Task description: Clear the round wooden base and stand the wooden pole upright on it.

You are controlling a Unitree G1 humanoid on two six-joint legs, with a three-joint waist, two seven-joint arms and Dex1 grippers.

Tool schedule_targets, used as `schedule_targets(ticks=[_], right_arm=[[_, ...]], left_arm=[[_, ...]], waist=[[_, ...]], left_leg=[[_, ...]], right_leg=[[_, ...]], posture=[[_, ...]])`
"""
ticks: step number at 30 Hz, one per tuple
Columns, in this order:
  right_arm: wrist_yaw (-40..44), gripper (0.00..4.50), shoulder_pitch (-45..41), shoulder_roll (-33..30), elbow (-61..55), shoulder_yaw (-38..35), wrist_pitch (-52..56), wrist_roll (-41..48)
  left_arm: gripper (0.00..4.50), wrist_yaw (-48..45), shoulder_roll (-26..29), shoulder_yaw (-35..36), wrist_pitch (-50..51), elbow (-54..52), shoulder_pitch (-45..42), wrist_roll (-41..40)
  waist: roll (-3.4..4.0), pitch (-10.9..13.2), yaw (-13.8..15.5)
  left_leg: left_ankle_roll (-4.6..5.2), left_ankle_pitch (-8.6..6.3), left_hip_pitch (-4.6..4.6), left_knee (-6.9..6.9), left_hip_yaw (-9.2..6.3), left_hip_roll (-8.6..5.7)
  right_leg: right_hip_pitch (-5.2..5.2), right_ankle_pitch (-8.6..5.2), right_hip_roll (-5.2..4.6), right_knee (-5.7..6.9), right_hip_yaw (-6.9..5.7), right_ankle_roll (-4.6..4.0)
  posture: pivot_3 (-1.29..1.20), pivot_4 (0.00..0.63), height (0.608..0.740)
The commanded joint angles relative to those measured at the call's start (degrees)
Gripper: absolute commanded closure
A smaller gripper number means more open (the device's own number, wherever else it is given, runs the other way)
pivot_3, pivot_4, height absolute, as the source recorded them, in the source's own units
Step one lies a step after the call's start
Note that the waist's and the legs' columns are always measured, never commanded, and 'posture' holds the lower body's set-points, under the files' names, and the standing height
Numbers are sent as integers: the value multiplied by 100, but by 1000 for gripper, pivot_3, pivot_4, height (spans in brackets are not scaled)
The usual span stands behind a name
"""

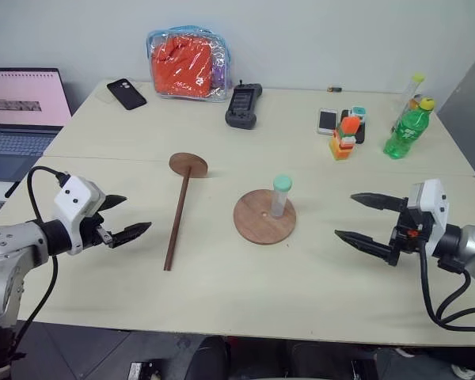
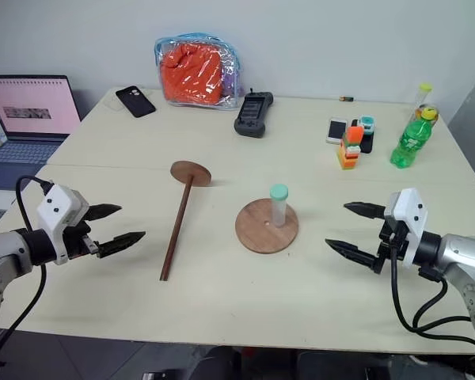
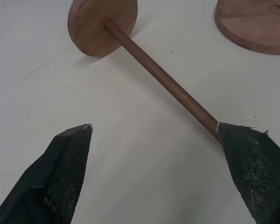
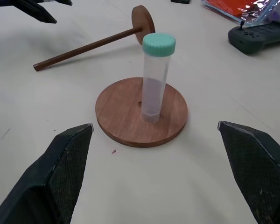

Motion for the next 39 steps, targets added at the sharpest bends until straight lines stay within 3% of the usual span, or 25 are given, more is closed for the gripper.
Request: schedule_targets(ticks=[1,14,24,32,39], right_arm=[[21,0,131,-100,-191,-297,15,72],[-106,0,440,-27,-189,-481,-73,-34],[-329,0,433,90,-292,-437,-82,-26],[-1139,0,15,798,-499,554,122,-225],[-1687,0,-833,1762,350,1636,69,-854]], left_arm=[[56,-80,125,230,-36,-113,6,-97],[56,-354,326,-127,-553,254,-502,249],[56,-705,314,-534,-294,-109,-1072,-63],[56,-973,-129,-1452,-214,-466,-1835,-213],[56,-1137,-497,-2036,-323,-333,-2304,-91]], waist=[[0,0,0],[2,1,-1],[2,2,4],[2,1,-17],[4,3,-111]], left_leg=[[0,0,0,0,-1,0],[0,0,1,0,3,-1],[0,0,-1,0,3,-1],[0,0,-2,1,4,0],[-1,1,-3,3,4,-3]], right_leg=[[0,0,0,0,0,0],[0,0,2,1,0,0],[0,0,4,0,-2,0],[1,0,10,1,-2,0],[-2,0,28,4,-1,0]], posture=[[0,150,740],[0,150,740],[0,150,740],[0,150,740],[0,150,740]])
